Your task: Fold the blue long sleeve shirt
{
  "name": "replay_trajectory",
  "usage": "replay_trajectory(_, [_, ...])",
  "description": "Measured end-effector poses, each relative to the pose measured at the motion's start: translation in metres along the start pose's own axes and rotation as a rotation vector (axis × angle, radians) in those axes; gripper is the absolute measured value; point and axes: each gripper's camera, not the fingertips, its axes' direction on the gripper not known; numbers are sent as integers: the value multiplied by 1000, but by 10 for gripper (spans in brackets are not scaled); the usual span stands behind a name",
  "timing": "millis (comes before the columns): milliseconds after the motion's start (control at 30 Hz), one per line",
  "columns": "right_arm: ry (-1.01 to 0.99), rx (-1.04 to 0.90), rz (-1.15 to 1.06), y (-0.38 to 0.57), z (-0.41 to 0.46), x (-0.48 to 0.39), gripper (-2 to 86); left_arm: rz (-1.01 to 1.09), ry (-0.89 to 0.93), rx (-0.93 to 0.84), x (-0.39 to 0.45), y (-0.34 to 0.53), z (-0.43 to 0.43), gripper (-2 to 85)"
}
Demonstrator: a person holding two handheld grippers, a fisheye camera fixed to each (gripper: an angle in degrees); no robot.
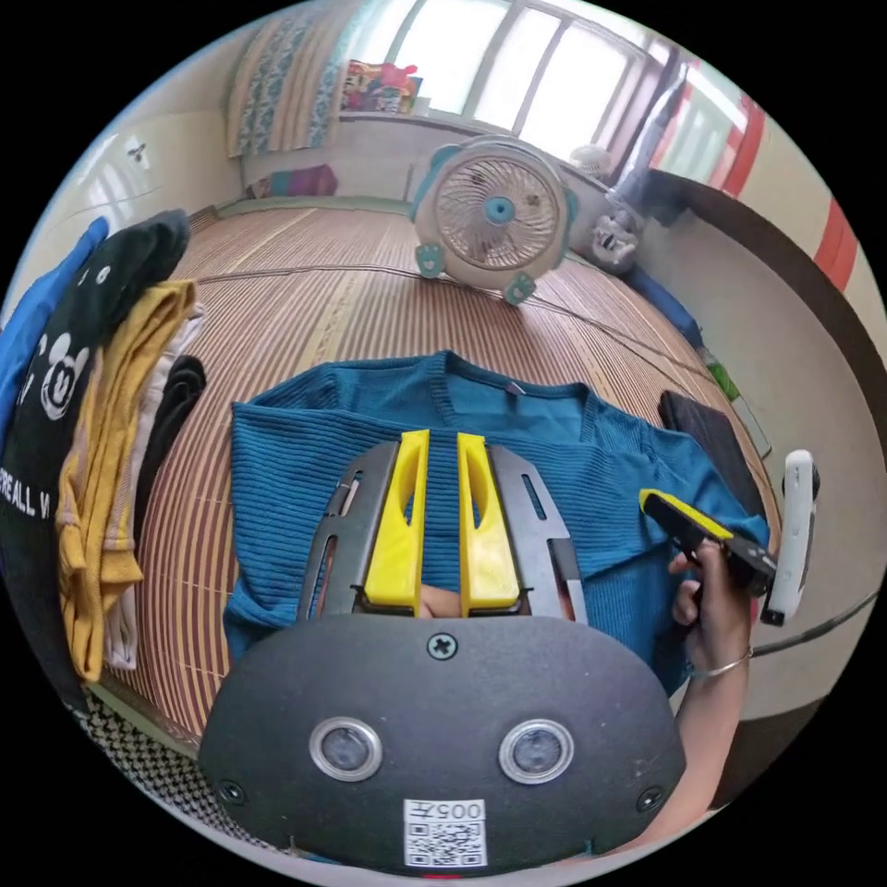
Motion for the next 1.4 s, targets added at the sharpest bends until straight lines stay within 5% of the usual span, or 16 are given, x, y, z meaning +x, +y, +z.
replay_trajectory(200, [-98, 200, 33, 26, -45, 41, 51, 127, -32, -52, 31, 5, 13, 65])
replay_trajectory(433, [56, 404, 120, 71, -112, 162, 71, 217, -78, -32, 47, 14, 17, 74])
replay_trajectory(633, [359, 286, 456, 77, -106, 295, 73, 207, -36, -14, 49, 17, 15, 76])
replay_trajectory(867, [386, -14, 780, 64, -53, 403, 100, 187, -32, -19, 45, 20, 15, 76])
replay_trajectory(1033, [292, -115, 871, 75, -23, 428, 85, 183, -90, -16, 39, 20, 13, 78])
replay_trajectory(1400, [460, 129, 755, 77, -83, 384, -10, 99, -118, 51, 13, 25, -5, 91])
